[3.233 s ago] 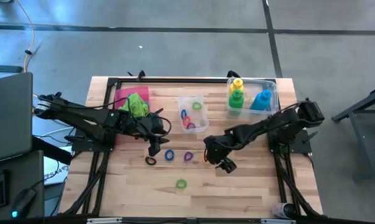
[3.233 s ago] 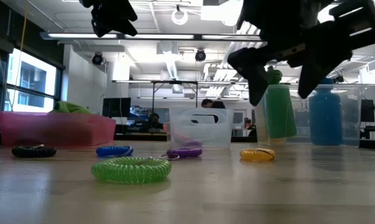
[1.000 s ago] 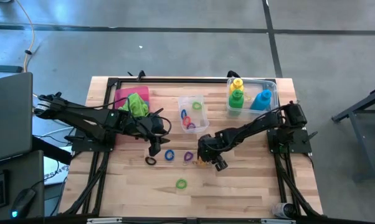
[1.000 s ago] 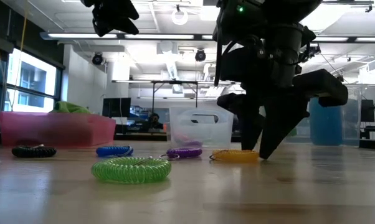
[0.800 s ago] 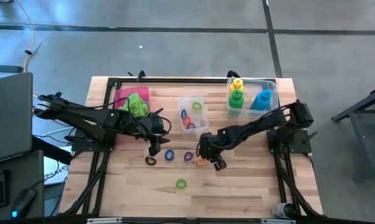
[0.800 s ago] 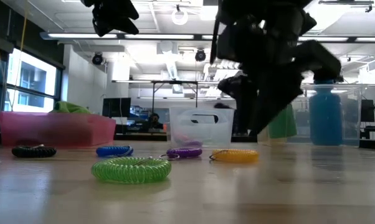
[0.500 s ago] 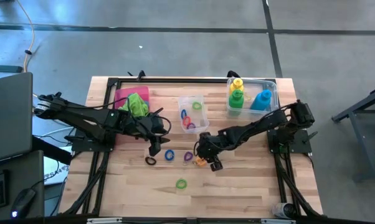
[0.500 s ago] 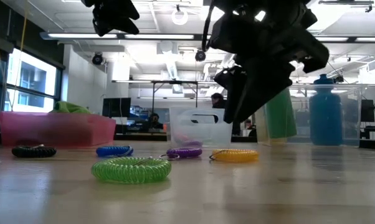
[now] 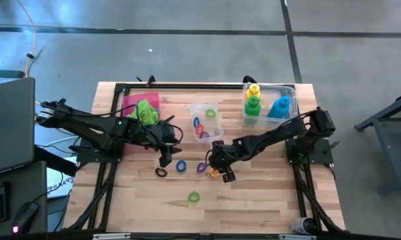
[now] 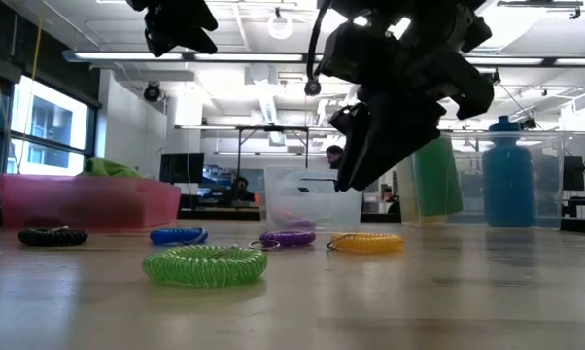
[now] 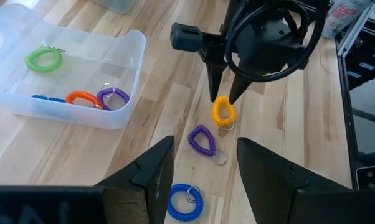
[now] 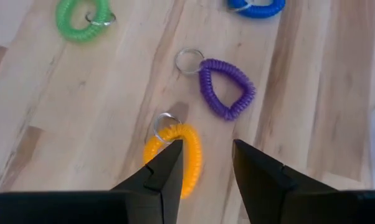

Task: Pick & Place Sports Items
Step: Put the yellow spring keychain into the left transparent bin

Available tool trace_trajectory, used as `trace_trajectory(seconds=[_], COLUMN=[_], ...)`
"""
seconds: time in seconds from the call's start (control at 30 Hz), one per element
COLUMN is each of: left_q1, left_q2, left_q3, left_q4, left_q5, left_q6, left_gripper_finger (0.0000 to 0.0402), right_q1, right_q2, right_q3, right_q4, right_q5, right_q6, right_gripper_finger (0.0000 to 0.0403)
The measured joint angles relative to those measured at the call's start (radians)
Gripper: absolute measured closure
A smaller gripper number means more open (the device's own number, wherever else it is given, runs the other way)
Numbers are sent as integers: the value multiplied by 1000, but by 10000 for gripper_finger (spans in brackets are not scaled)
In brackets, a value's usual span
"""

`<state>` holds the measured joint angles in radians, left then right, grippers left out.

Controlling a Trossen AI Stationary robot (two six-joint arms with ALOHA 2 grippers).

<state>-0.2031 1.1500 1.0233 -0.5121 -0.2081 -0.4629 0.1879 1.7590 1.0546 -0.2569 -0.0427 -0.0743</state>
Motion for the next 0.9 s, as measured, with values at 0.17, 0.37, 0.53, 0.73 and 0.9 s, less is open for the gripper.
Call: trace_trajectory(seconds=[0.17,0.37,0.53,0.73,0.9], left_q1=[0,0,0,0,0], left_q2=[0,0,0,0,0], left_q3=[0,0,0,0,0], left_q4=[0,1,2,2,2], left_q5=[-3,-3,-3,-3,-3], left_q6=[0,0,0,0,0], left_gripper_finger=[232,232,232,232,232], right_q1=[3,-1,-1,2,6], right_q2=[57,141,144,130,96], right_q3=[-4,1,2,0,-4], right_q4=[9,37,31,30,-4], right_q5=[-20,-27,-26,-14,-7], right_q6=[2,9,-5,-2,4], right_gripper_finger=[275,277,335,388,397])
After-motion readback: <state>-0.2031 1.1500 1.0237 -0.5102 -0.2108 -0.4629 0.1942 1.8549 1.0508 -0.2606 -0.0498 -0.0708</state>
